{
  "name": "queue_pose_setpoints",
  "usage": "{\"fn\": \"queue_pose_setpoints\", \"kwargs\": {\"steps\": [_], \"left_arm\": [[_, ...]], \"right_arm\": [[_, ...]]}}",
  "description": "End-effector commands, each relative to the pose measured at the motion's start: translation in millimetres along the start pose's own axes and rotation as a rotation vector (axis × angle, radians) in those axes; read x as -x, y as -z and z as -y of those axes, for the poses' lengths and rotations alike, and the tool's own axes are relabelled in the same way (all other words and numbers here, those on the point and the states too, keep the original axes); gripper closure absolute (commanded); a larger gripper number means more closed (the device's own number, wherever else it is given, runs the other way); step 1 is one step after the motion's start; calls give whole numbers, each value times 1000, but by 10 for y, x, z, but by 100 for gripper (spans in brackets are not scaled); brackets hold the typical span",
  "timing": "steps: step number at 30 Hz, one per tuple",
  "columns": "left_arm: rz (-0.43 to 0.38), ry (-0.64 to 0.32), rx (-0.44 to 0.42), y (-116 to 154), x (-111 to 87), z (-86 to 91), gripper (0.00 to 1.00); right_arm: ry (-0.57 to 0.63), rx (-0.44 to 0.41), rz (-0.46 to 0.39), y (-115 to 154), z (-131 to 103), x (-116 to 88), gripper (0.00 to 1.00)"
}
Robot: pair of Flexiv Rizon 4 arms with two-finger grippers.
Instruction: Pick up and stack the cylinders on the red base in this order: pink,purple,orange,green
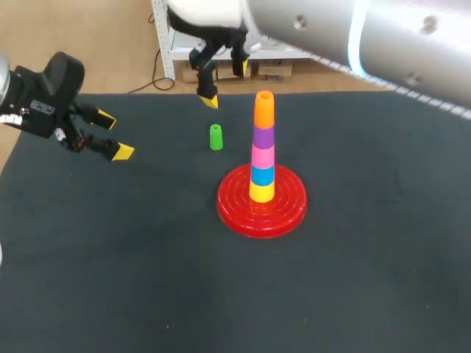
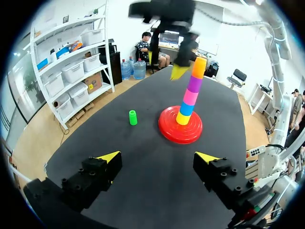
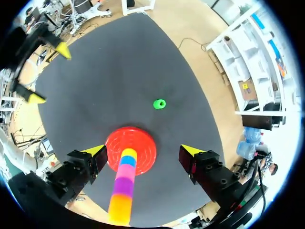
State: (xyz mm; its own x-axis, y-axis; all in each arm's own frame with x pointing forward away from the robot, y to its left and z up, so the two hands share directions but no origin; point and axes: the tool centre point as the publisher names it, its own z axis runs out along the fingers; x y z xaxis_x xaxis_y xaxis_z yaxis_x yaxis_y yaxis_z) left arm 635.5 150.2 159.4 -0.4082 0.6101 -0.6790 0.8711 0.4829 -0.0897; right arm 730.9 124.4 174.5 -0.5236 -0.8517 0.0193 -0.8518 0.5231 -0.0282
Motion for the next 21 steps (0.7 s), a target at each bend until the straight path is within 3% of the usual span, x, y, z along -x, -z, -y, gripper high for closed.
{"fn": "queue_pose_setpoints", "kwargs": {"steps": [1, 14, 21], "left_arm": [[6, -3, -1, 5, -19, -1, 0], [6, -3, -1, 5, -19, -1, 0], [6, -3, -1, 5, -19, -1, 0]], "right_arm": [[-16, 43, -148, -314, 138, 372, 0], [-95, 76, -211, -763, 108, 439, 0], [-106, 86, -190, -773, 95, 438, 0]]}}
